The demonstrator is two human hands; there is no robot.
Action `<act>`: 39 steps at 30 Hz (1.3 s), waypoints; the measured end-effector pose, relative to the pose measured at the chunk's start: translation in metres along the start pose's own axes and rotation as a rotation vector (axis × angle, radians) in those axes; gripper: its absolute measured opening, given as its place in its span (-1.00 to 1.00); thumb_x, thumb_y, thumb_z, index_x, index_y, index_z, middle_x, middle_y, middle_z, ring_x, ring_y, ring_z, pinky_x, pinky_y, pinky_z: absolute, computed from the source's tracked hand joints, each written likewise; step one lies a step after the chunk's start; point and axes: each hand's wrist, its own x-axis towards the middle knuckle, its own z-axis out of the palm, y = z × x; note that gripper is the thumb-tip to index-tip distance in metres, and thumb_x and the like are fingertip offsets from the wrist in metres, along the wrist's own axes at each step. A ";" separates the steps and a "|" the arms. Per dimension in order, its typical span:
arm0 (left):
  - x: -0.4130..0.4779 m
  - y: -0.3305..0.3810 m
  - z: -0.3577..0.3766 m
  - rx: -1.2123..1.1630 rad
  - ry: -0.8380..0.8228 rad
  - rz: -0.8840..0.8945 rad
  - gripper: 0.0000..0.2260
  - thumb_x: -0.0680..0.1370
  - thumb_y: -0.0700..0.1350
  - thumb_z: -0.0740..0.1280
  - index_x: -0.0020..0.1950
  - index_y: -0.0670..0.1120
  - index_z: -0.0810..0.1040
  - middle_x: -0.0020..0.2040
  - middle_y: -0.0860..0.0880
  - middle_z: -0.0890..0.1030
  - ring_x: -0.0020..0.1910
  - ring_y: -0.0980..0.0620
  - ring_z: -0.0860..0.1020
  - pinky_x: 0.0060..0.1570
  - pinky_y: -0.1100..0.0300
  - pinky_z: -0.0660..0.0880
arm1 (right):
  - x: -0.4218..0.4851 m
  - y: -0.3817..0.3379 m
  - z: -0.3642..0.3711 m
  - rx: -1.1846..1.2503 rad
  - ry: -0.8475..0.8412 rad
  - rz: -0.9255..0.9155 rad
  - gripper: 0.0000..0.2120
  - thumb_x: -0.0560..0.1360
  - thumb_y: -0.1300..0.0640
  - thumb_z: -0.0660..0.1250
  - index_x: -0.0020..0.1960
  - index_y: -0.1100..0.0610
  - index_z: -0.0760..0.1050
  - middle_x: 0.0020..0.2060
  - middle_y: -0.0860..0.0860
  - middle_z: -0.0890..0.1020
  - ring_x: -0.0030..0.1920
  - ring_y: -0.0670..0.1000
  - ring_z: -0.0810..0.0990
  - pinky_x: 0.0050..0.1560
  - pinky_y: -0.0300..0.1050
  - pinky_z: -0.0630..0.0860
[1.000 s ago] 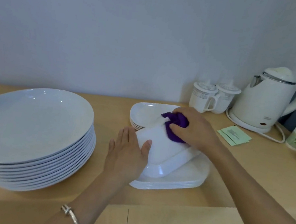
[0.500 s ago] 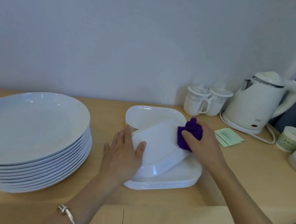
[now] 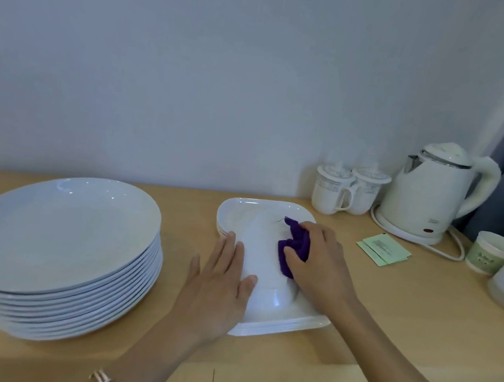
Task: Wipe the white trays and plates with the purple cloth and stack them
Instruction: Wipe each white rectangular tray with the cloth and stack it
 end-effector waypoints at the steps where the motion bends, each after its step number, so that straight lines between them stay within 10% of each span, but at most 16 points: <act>1: -0.007 0.000 0.002 0.022 -0.001 0.022 -0.45 0.63 0.14 -0.21 0.55 -0.05 -0.27 0.53 0.03 -0.35 0.51 0.11 -0.32 0.48 -0.05 -0.20 | 0.004 0.000 0.002 -0.011 0.009 -0.002 -0.54 0.51 0.02 0.29 0.38 0.00 0.29 0.32 -0.05 0.33 0.29 0.05 0.33 0.30 -0.10 0.31; 7: -0.031 -0.005 0.016 0.150 0.222 0.238 -0.54 0.57 -0.03 0.00 0.29 -0.12 0.56 0.30 -0.01 0.55 0.30 0.05 0.49 0.13 -0.05 0.52 | 0.019 -0.010 0.003 -0.063 0.054 -0.027 -0.57 0.53 0.03 0.27 0.37 0.02 0.32 0.33 0.00 0.37 0.28 0.13 0.35 0.29 -0.01 0.34; 12: -0.018 0.011 0.021 0.094 0.308 0.344 -0.74 0.43 -0.06 0.31 0.05 -0.08 0.67 0.02 0.05 0.68 0.07 0.10 0.63 -0.12 0.22 0.59 | -0.015 -0.021 -0.001 0.055 -0.021 -0.092 -0.58 0.48 -0.01 0.32 0.33 -0.08 0.37 0.24 -0.17 0.42 0.22 -0.08 0.44 0.12 -0.27 0.34; 17: -0.014 0.041 0.026 -0.014 0.321 0.348 -0.54 0.22 -0.06 0.59 0.08 -0.11 0.65 0.07 -0.01 0.66 -0.10 0.13 0.65 -0.15 0.31 0.55 | -0.021 0.003 -0.011 0.080 0.014 -0.016 -0.61 0.45 0.00 0.33 0.26 -0.10 0.39 0.19 -0.18 0.44 0.15 -0.11 0.45 0.10 -0.20 0.40; 21: -0.005 0.045 0.009 -0.348 0.319 0.423 -0.62 0.49 -0.21 0.18 0.29 -0.09 0.50 0.24 0.04 0.56 0.10 0.14 0.47 0.20 0.19 0.43 | -0.020 0.012 -0.015 0.164 0.001 -0.021 -0.62 0.42 0.06 0.36 0.20 -0.13 0.42 0.15 -0.22 0.44 0.16 -0.13 0.45 0.13 -0.20 0.42; 25: 0.013 0.025 0.006 -0.145 0.360 0.073 -0.50 0.49 0.01 0.02 0.33 -0.14 0.49 0.33 -0.15 0.50 0.32 -0.12 0.46 0.22 -0.16 0.41 | -0.028 0.016 -0.010 0.291 0.080 -0.014 -0.59 0.40 0.14 0.39 0.21 -0.09 0.43 0.12 -0.22 0.45 0.15 -0.14 0.46 0.18 -0.11 0.47; 29: 0.015 0.006 0.013 -0.046 0.160 0.038 -0.36 0.57 0.27 -0.15 0.56 0.00 -0.24 0.57 -0.03 -0.20 0.54 0.02 -0.23 0.48 0.02 -0.17 | -0.040 0.012 -0.005 0.309 0.155 -0.019 -0.60 0.40 0.15 0.39 0.20 -0.08 0.42 0.13 -0.18 0.45 0.17 -0.14 0.42 0.17 -0.19 0.43; 32: 0.014 -0.010 0.006 -0.022 0.078 0.181 -0.23 0.43 0.48 -0.15 0.43 0.13 -0.44 0.55 0.07 -0.30 0.46 0.20 -0.38 0.42 0.16 -0.33 | -0.057 0.007 -0.001 0.272 0.165 -0.050 -0.59 0.42 0.14 0.39 0.18 -0.14 0.37 0.12 -0.19 0.43 0.15 -0.11 0.40 0.13 -0.21 0.43; 39: 0.012 -0.018 -0.003 0.075 0.060 0.260 -0.01 0.27 0.58 -0.14 0.57 0.06 -0.11 0.56 0.10 -0.06 0.54 0.11 -0.12 0.43 0.23 -0.26 | -0.049 0.004 -0.008 0.268 0.047 -0.066 -0.60 0.42 0.14 0.38 0.14 -0.21 0.37 0.07 -0.28 0.39 0.15 -0.10 0.41 0.13 -0.28 0.37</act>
